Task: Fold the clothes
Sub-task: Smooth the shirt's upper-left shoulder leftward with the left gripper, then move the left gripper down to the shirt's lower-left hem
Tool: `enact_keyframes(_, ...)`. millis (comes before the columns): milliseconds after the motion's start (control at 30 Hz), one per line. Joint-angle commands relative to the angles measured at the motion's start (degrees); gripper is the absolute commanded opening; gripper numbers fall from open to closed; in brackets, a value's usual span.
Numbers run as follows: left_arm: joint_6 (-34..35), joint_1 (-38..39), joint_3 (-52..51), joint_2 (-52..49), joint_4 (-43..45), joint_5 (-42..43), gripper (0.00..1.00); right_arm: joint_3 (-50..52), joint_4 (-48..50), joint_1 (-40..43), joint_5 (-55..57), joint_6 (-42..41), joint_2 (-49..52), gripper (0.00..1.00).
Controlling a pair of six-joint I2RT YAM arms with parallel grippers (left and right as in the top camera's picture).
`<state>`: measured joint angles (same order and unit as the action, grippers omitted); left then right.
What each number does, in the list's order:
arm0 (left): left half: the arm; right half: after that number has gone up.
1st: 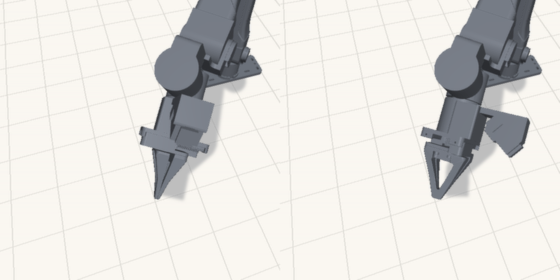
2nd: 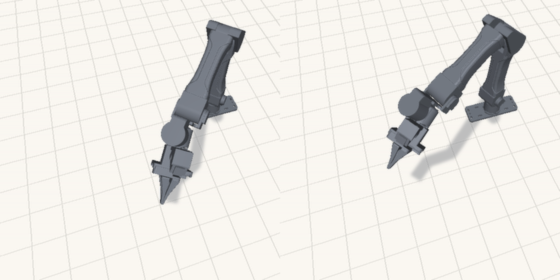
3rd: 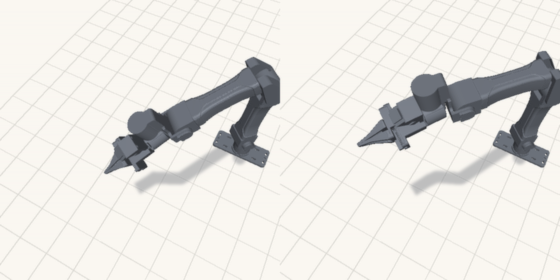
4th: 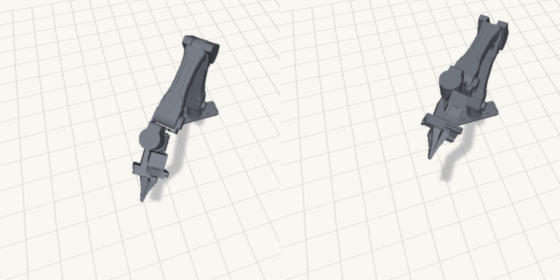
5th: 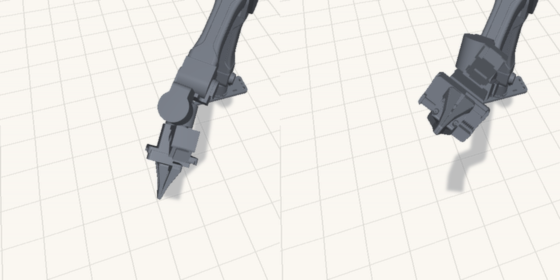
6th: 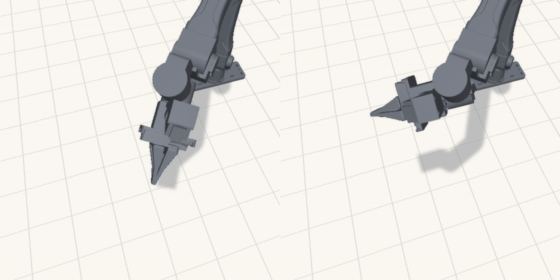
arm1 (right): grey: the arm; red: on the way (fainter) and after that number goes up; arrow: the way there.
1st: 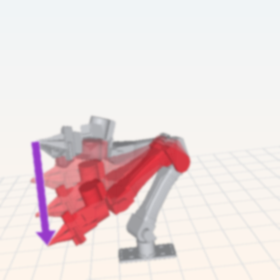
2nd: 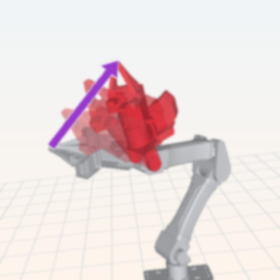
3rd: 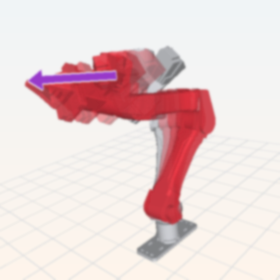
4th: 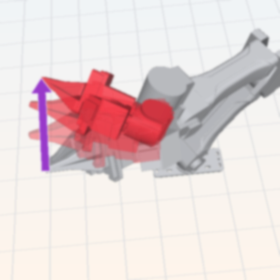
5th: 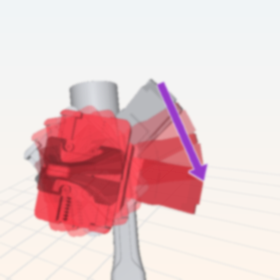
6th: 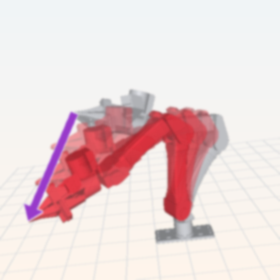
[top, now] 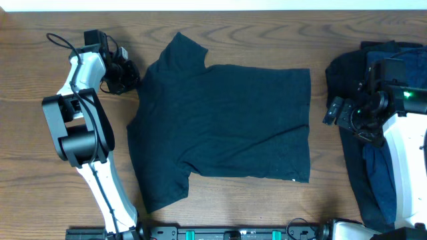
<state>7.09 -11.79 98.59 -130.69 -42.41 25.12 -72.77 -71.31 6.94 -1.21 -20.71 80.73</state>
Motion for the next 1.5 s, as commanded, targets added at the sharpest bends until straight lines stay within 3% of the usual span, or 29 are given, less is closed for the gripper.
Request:
enact_keyframes(0,-1.01,0.07,-2.05,0.68,1.79,-3.96,0.06,-0.31,-0.07,0.39,0.81,0.63,-0.04,0.99)
enact_keyframes(167,0.9,0.07,-2.05,0.68,3.87,-14.23,0.06,-0.31,-0.09,0.39,0.81,0.63,-0.04,0.99)
enact_keyframes(433,0.87,0.07,-1.36,0.85,8.72,-11.37,0.07,-0.28,-0.07,0.39,0.81,0.63,-0.04,0.99)
enact_keyframes(567,1.01,0.09,0.24,3.26,8.48,-7.13,0.3,-0.31,-0.07,0.39,0.79,0.63,-0.04,0.99)
enact_keyframes(667,3.28,0.13,0.33,8.52,7.17,-6.12,0.39,-0.31,-0.07,0.39,0.81,0.63,-0.04,0.99)
enact_keyframes(767,4.55,0.13,0.33,16.09,2.38,-6.12,0.4,-0.31,-0.07,0.37,0.79,0.63,-0.04,0.99)
enact_keyframes(1033,6.36,1.79,-0.13,35.04,-22.95,-6.29,0.39,-0.31,-0.07,0.39,0.81,0.63,-0.04,0.99)
enact_keyframes(1167,7.21,4.22,-2.01,40.68,-32.44,-6.58,0.32,-0.31,-0.09,0.39,1.38,1.38,-0.04,0.99)
enact_keyframes(1267,7.3,6.19,-5.49,45.29,-34.56,-6.75,0.27,-0.31,-0.11,0.39,7.69,8.63,-0.04,0.99)
enact_keyframes(1467,11.93,8.76,-17.49,59.56,-34.23,-11.13,0.27,-0.31,-0.09,0.39,8.68,9.2,-0.04,0.99)
